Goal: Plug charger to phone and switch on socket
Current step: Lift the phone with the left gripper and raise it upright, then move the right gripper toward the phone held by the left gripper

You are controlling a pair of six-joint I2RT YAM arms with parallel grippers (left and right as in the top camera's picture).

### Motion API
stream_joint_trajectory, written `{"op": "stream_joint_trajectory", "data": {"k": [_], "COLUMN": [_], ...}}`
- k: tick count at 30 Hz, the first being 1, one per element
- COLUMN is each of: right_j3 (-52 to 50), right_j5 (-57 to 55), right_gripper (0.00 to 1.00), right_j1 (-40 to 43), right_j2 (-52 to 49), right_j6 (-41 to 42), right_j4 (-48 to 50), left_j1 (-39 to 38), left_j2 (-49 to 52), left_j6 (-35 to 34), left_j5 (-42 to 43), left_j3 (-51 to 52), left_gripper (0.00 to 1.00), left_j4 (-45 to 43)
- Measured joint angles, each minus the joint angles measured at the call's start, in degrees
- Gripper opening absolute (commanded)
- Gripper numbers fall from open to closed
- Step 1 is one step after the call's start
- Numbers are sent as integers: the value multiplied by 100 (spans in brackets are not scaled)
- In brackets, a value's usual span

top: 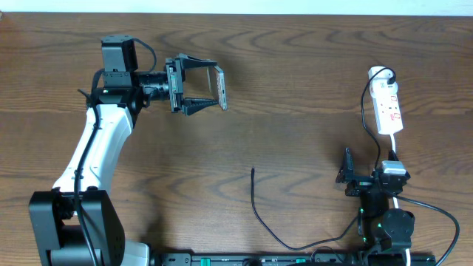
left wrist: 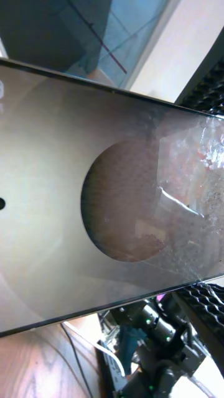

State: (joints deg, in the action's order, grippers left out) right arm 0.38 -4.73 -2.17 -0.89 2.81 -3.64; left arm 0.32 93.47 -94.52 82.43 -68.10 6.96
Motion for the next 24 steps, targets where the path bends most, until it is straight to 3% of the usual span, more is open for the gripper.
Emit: {"op": "stream_joint_trajectory", "data": {"k": [8,24], "right_j3": [0,0], "right_j5": [-2,0], "right_gripper": [99,99], "right_j1": [0,0], "right_j2": [0,0], "right_j6": [0,0], "right_j4": [0,0], "left_j1": [0,0], "left_j2": [0,33], "left_j6": [101,1982], "left_j5": [-68,-1064], "left_j3": [0,0], "left_gripper": [8,8], "left_j4": [-140,-142]}}
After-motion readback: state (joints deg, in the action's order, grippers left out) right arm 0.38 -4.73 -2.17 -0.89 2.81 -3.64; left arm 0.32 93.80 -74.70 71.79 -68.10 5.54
